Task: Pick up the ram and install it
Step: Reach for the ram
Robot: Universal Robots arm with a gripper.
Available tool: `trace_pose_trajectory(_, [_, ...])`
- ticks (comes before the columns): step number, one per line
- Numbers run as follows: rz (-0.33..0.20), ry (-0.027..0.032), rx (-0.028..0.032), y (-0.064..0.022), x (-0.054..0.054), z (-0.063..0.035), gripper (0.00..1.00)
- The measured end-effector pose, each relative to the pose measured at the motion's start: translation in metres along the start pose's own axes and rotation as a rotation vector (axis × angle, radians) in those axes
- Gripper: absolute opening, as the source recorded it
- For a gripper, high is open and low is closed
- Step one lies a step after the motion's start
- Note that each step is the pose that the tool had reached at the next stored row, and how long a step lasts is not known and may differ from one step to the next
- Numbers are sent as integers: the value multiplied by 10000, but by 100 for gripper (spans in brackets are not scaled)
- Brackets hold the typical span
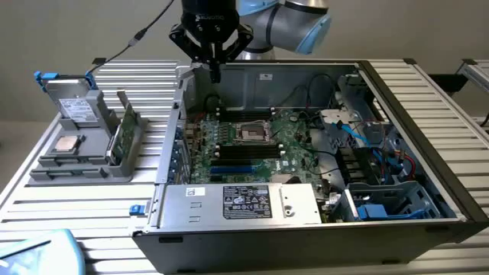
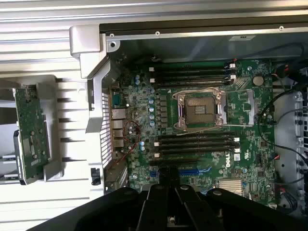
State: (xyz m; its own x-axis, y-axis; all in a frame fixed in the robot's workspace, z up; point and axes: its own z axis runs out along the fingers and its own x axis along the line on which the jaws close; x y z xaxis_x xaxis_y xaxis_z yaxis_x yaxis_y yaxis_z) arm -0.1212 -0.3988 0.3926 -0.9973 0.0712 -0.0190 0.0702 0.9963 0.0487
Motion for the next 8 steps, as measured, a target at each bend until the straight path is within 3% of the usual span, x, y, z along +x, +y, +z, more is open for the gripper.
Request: trace_pose_trajectory(8, [0, 0, 0, 0, 0, 0, 11])
